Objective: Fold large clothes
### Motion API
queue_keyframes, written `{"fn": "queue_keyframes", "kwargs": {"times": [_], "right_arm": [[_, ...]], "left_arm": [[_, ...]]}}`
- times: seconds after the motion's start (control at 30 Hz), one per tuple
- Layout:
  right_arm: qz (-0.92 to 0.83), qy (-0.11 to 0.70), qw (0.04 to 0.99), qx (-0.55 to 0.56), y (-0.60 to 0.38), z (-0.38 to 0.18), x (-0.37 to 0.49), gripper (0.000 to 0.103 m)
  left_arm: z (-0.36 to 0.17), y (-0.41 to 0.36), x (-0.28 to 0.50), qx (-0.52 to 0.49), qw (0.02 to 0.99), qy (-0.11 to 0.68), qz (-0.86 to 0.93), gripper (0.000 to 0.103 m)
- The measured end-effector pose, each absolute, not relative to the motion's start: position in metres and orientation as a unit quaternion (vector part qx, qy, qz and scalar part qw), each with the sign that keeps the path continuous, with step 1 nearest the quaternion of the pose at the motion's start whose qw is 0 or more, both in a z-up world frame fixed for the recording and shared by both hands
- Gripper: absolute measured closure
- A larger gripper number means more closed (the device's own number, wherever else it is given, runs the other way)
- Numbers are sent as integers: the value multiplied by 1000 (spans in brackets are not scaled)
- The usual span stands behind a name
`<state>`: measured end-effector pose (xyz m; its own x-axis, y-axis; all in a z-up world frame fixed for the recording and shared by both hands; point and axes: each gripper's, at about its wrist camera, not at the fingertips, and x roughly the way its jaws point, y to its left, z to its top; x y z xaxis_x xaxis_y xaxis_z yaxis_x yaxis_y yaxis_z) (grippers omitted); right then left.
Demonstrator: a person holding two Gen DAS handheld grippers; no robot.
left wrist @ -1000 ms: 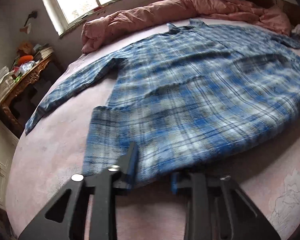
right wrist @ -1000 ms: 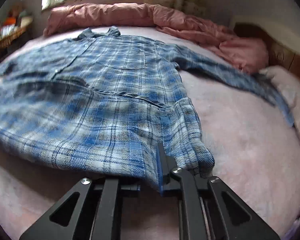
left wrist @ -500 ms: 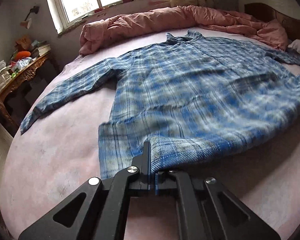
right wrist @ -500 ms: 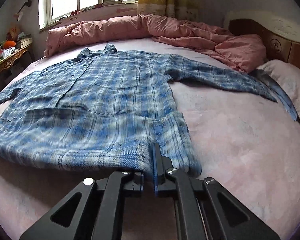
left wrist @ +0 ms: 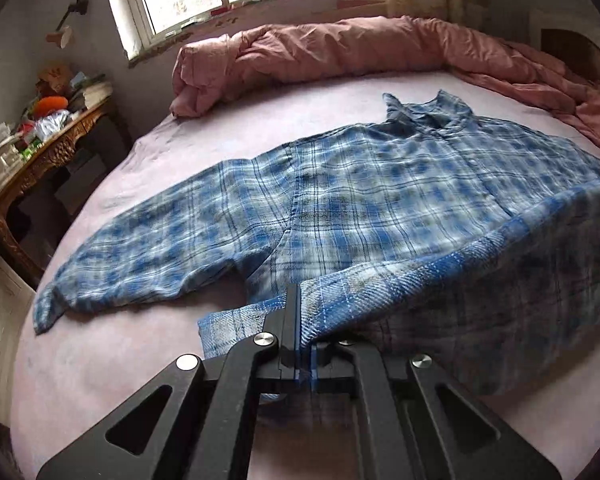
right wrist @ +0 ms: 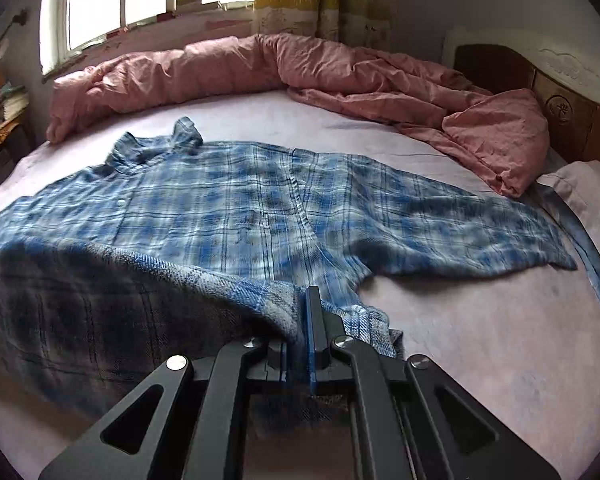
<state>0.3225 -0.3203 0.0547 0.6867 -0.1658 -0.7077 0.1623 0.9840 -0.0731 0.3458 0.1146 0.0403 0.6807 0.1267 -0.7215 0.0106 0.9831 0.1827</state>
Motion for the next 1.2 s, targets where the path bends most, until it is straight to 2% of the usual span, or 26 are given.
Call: {"fn": "queue_keyframes", "kwargs": {"times": [0.27,0.4,0.53,0.63,0.67,0.7,0.73,0.77,0.8,1.07,1.2], "right_arm": [[-86,377,922,-2,-317,14,360,98],[-59,388,920,-7,-316,9,365,98],[-47,380,924,17,-325,11,361,98],[-45,384,922,23,-327,9,360,98],[-45,384,922,24,-327,9,360,98],[-45,383,922,25,-327,9,360,98],[-45,383,922,26,-327,9,359,98],[-46,383,922,26,-328,9,359,98],[-45,384,922,26,-328,9,358,98],[-49,388,920,1,-332,37,322,98],[-52,393,918,10,-337,26,331,98]], "left_arm": [[-14,128,379,32,918,394,39,98],[-9,135,377,6,922,387,24,96],[-14,128,375,24,919,392,20,94],[-12,127,372,29,923,384,24,83],[-11,127,370,28,924,380,25,72],[-9,128,368,26,926,376,27,66],[-8,131,366,24,927,373,28,66],[-8,132,365,22,928,372,29,76],[-7,133,363,23,928,370,34,100],[16,138,337,24,930,367,27,100],[2,133,345,42,924,379,32,96]]}}
